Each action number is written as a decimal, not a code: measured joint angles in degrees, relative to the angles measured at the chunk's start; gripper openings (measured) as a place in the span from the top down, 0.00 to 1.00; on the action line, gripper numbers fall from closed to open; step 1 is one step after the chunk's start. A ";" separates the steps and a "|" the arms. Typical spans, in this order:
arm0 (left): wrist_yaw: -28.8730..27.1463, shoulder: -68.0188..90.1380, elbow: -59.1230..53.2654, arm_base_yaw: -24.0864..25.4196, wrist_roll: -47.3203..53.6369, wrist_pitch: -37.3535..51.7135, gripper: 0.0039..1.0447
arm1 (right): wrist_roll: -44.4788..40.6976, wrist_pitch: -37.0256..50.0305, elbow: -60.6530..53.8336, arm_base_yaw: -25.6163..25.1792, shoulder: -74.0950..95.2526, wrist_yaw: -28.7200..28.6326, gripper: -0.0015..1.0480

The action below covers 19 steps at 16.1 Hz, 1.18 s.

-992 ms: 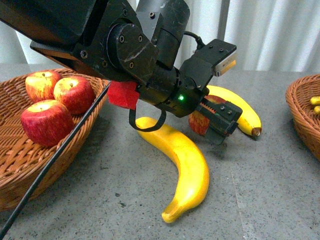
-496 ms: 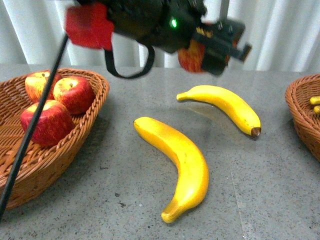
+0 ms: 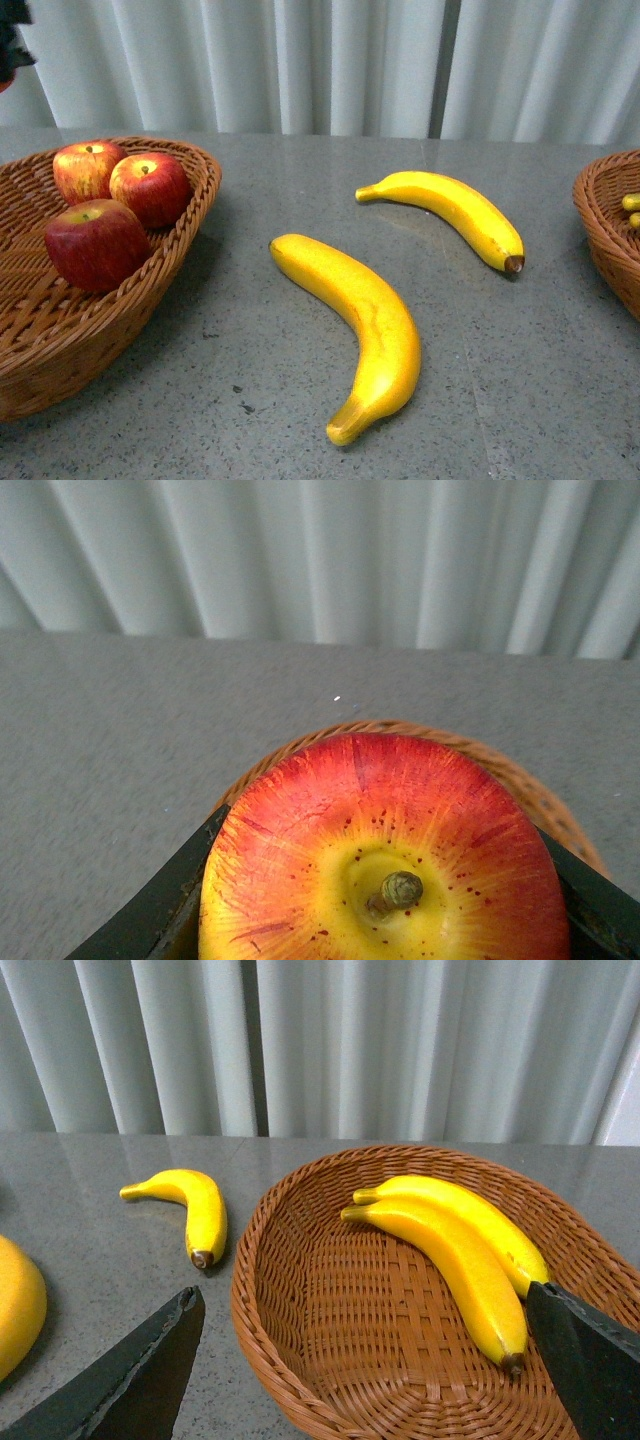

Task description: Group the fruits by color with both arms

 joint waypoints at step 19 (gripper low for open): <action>4.70 -25.59 -15.41 -4.46 0.39 1.49 0.29 | 0.00 -0.02 0.00 0.00 0.00 0.00 0.06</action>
